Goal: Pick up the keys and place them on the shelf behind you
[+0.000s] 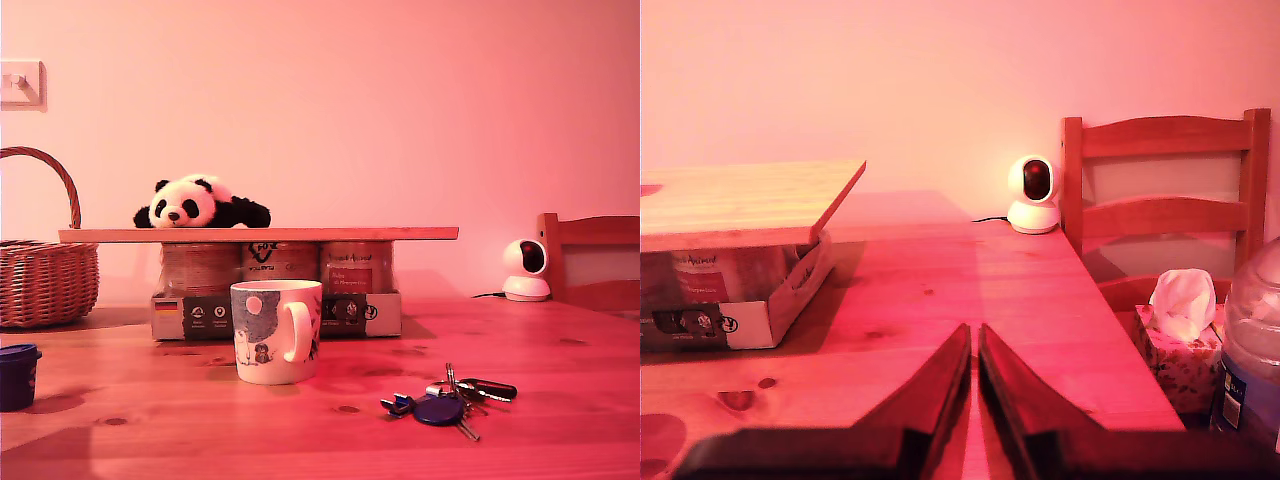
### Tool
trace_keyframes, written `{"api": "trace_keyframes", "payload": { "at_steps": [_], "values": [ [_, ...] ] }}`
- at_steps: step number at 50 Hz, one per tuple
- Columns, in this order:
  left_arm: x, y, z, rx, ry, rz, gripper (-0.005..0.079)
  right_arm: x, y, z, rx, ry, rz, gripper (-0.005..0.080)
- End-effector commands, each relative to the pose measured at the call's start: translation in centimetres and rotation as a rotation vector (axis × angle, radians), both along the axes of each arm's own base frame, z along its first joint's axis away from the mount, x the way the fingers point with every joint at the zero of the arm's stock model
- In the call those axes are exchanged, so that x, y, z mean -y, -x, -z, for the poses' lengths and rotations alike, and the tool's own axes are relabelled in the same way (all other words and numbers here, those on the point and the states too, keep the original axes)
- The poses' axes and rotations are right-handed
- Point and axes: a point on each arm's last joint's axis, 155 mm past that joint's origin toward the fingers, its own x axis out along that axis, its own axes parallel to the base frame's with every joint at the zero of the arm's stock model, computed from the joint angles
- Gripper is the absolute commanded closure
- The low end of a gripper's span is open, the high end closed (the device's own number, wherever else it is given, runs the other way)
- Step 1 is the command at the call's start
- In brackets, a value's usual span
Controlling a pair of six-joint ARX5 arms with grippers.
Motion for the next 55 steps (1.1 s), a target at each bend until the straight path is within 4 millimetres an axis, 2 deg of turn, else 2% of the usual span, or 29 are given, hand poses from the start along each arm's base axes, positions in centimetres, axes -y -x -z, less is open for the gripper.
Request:
{"api": "trace_keyframes", "payload": {
  "at_steps": [1,20,30,36,42,50,55],
  "values": [
    [3.1,0.0,-0.5,0.047,0.072,0.176,0.0763,-0.2,1.0,-5.3,0.115,0.002,-0.023,0.0765],
    [3.3,0.0,-0.7,0.051,0.093,0.188,0.0763,-0.6,1.1,-5.6,0.124,0.002,-0.043,0.0765],
    [5.4,0.8,-2.1,0.059,0.161,0.314,0.0763,-2.0,1.9,-7.9,0.149,-0.043,-0.123,0.0765],
    [6.1,1.2,-3.0,0.075,0.155,0.354,0.0763,-2.2,2.4,-8.4,0.126,-0.068,-0.132,0.0765],
    [7.3,1.7,-2.9,0.061,0.158,0.422,0.0763,-3.8,2.7,-7.3,0.029,-0.077,-0.217,0.0765],
    [9.7,2.8,-1.7,-0.003,0.181,0.558,0.0763,-7.3,3.4,-3.7,-0.218,-0.136,-0.407,0.0765],
    [10.4,3.2,-1.3,-0.023,0.183,0.597,0.0763,-8.6,3.8,-1.9,-0.362,-0.179,-0.476,0.0765]
  ]
}}
